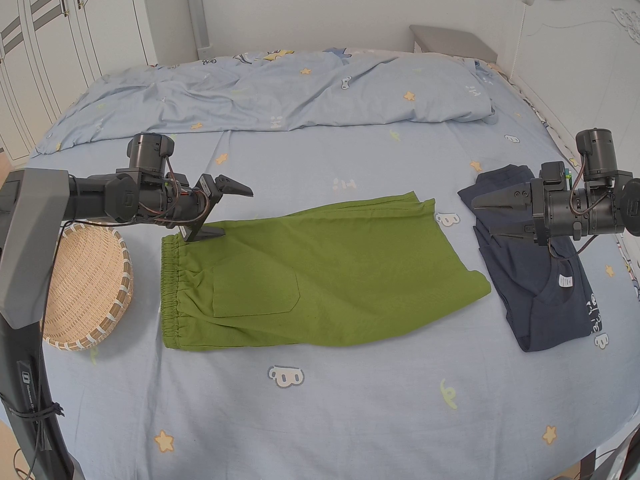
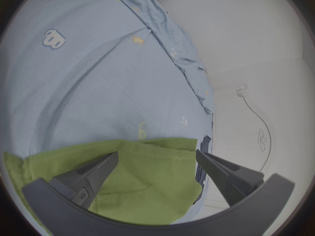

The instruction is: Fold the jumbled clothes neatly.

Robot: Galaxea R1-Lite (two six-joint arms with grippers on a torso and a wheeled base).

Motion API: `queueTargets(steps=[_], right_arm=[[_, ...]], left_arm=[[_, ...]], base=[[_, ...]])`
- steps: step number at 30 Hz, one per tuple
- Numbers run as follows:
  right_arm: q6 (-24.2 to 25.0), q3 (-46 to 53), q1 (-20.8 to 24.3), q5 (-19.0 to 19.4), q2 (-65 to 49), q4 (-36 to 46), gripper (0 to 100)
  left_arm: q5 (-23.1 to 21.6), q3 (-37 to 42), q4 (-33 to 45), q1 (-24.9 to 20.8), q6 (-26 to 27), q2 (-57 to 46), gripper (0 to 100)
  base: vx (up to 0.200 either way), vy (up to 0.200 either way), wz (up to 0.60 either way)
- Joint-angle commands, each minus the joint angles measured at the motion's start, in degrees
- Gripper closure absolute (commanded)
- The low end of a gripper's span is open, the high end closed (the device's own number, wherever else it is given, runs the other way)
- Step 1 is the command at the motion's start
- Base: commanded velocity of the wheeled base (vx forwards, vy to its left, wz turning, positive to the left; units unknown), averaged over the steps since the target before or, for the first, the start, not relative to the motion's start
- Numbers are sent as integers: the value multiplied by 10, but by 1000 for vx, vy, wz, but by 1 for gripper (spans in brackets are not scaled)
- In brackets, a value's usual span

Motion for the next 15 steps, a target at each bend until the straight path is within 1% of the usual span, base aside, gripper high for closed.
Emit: queueTargets(steps=[1, 2, 3, 5, 7, 8, 9, 10, 11, 12, 14, 15], right_arm=[[0, 2, 3, 0, -3, 1, 0], [0, 2, 3, 0, -3, 1, 0], [0, 2, 3, 0, -10, 1, 0], [0, 3, 3, 1, -15, 1, 0], [0, 3, 3, 1, -15, 1, 0], [0, 7, 5, 1, -19, 1, 0], [0, 10, 6, 1, -19, 0, 0], [0, 10, 7, 1, -19, 0, 0], [0, 12, 13, 1, -22, 0, 0], [0, 14, 16, 1, -25, 1, 0], [0, 15, 18, 1, -26, 1, 0], [-1, 26, 31, 0, -33, 0, 0]], left_arm=[[-4, 105, -2, 5, 5, -112, 0], [-4, 105, -2, 5, 5, -112, 0], [-4, 172, -8, 15, 8, -154, 0], [-5, 233, -31, 26, 9, -190, 0], [-5, 233, -31, 26, 9, -190, 0], [-5, 344, -98, 42, 12, -231, 0], [-5, 387, -125, 48, 15, -247, 0], [-5, 393, -129, 48, 16, -249, 0], [-6, 466, -182, 59, 18, -275, 0], [-6, 500, -209, 64, 17, -286, 0], [-6, 515, -223, 65, 17, -289, 0], [-4, 599, -303, 71, 16, -297, 0]], base=[[0, 0, 0], [0, 0, 0], [0, 0, 0], [0, 0, 0], [0, 0, 0], [0, 0, 0], [0, 0, 0], [0, 0, 0], [0, 0, 0], [0, 0, 0], [0, 0, 0], [0, 0, 0]])
